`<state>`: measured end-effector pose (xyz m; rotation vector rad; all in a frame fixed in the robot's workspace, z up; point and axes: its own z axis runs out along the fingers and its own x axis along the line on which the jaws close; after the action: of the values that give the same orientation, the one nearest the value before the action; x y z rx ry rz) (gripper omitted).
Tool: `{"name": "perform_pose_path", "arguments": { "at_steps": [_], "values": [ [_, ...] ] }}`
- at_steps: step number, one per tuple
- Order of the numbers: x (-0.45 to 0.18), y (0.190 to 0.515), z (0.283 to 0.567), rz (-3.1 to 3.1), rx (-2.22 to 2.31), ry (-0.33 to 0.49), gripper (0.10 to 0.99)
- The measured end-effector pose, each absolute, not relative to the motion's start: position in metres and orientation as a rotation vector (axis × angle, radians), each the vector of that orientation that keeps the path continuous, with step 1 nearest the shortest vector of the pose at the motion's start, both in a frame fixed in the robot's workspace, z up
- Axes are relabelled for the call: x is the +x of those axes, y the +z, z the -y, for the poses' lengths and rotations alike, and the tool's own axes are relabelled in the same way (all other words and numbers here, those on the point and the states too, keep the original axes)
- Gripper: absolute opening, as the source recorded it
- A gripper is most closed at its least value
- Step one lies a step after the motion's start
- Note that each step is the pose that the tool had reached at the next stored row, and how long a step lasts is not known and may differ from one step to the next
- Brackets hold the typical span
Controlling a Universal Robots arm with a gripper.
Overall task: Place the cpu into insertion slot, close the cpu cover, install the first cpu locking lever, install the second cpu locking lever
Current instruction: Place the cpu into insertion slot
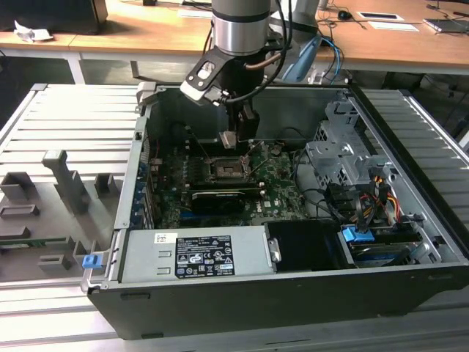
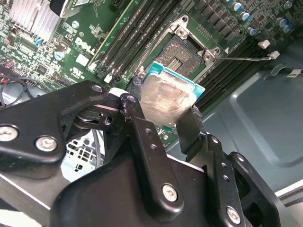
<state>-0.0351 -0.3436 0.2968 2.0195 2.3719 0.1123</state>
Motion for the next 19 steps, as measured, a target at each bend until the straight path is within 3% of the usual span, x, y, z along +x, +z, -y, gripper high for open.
{"name": "perform_pose_path", "arguments": {
  "at_steps": [19],
  "values": [
    [-0.041,0.277,0.344,-2.3,2.097,0.111,0.537]
  ]
}}
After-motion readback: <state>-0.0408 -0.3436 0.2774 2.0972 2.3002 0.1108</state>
